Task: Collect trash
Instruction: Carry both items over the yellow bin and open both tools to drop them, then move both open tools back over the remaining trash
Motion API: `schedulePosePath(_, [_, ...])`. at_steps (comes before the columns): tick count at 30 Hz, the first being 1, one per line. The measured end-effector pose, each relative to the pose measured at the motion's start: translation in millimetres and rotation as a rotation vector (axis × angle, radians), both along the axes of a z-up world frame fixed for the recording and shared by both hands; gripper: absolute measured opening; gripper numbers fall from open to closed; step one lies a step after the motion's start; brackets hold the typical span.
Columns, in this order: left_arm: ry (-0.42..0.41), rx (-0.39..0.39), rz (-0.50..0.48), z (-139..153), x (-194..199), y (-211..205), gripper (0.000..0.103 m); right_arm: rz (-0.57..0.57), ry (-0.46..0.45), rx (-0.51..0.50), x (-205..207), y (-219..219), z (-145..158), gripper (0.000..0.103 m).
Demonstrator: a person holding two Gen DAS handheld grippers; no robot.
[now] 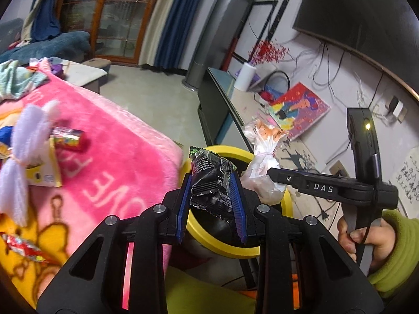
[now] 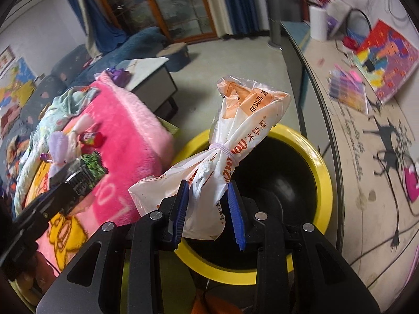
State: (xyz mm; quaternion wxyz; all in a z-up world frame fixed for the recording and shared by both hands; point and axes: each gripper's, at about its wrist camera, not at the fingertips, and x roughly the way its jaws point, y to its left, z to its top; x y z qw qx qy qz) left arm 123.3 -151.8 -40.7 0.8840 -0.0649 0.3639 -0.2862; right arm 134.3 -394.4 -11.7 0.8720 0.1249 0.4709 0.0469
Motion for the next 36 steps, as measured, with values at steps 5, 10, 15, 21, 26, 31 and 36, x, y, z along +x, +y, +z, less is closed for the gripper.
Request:
schedulePosePath(5, [0.043, 0.025, -0.036, -16, 11, -20, 0.023, -0.03, 0.037, 0.008, 1, -13, -9, 0.03])
schedulePosePath(10, [0.086, 0.029, -0.061, -30, 27, -37, 0.023, -0.044, 0.083, 0.014, 1, -22, -19, 0.031])
schedulePosePath(15, [0.09, 0.016, -0.081, -33, 37, -52, 0.023, -0.068, 0.121, 0.037, 3, -31, -29, 0.06])
schedulePosePath(21, [0.089, 0.005, -0.003, -26, 39, -34, 0.054, -0.053, 0.107, 0.042, 5, -28, -30, 0.067])
schedulePosePath(26, [0.058, -0.009, 0.092, -14, 29, -3, 0.07, -0.019, 0.052, 0.055, 5, -16, -21, 0.076])
schedulePosePath(31, [0.018, -0.022, 0.166, -1, 18, 22, 0.088, 0.009, -0.036, 0.016, 2, -1, -3, 0.086])
schedulePosePath(36, [0.003, -0.038, 0.228, 6, 11, 45, 0.092, 0.056, -0.091, -0.018, 0, 15, 9, 0.089])
